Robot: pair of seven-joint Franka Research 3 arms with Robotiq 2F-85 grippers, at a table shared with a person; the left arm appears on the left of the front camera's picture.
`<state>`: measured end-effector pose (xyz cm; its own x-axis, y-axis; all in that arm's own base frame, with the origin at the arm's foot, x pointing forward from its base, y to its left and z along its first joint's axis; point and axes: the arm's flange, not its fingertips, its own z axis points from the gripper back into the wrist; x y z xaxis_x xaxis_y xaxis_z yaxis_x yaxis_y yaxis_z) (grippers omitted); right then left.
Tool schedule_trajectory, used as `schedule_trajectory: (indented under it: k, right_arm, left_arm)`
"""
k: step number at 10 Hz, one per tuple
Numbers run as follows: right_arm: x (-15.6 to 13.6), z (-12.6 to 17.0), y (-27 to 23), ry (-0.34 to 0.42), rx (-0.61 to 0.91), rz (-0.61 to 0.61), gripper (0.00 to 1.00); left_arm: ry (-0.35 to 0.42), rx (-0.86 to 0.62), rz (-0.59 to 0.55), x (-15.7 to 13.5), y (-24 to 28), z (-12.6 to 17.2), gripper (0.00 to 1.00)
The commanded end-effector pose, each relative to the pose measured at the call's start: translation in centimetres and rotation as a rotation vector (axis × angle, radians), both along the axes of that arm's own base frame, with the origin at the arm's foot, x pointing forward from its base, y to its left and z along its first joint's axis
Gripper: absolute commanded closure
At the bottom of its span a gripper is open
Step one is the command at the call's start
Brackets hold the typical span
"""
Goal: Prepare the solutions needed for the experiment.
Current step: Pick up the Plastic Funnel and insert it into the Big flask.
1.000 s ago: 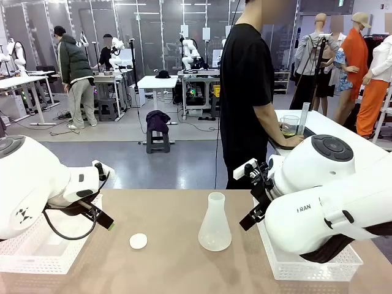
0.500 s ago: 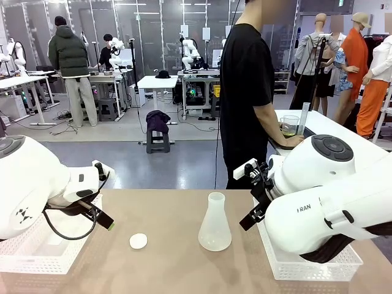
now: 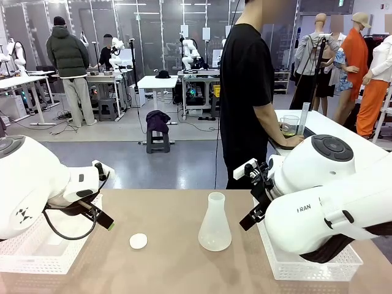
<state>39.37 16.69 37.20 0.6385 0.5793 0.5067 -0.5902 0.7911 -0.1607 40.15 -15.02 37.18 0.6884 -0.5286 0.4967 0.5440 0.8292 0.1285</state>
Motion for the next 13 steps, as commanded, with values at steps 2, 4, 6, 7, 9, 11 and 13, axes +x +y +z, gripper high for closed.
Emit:
schedule_trajectory:
  k: [2,4,6,7,9,11,13]
  right_arm:
    - [0.0,0.0,0.0,0.001,0.001,-0.002,0.00]
    - [0.0,0.0,0.0,0.001,0.001,-0.002,0.00]
    - [0.0,0.0,0.0,0.001,0.001,-0.002,0.00]
    - [0.0,0.0,0.0,0.001,0.001,-0.002,0.00]
    - [0.0,0.0,0.0,0.001,0.001,-0.002,0.00]
    - [0.0,0.0,0.0,0.001,0.001,-0.002,0.00]
    - [0.1,1.2,-0.8,0.031,0.076,-0.040,0.00]
  left_arm:
    - [0.000,0.000,0.000,0.0,0.0,0.0,0.00]
    - [0.000,0.000,0.000,0.0,0.0,0.0,0.00]
    - [0.000,0.000,0.000,0.0,0.0,0.0,0.00]
    - [0.000,0.000,0.000,0.0,0.0,0.0,0.00]
    - [0.000,0.000,0.000,0.0,0.0,0.0,0.00]
    - [0.000,0.000,0.000,0.0,0.0,0.0,0.00]
    - [0.012,-0.088,-0.034,0.2,0.8,1.5,0.00]
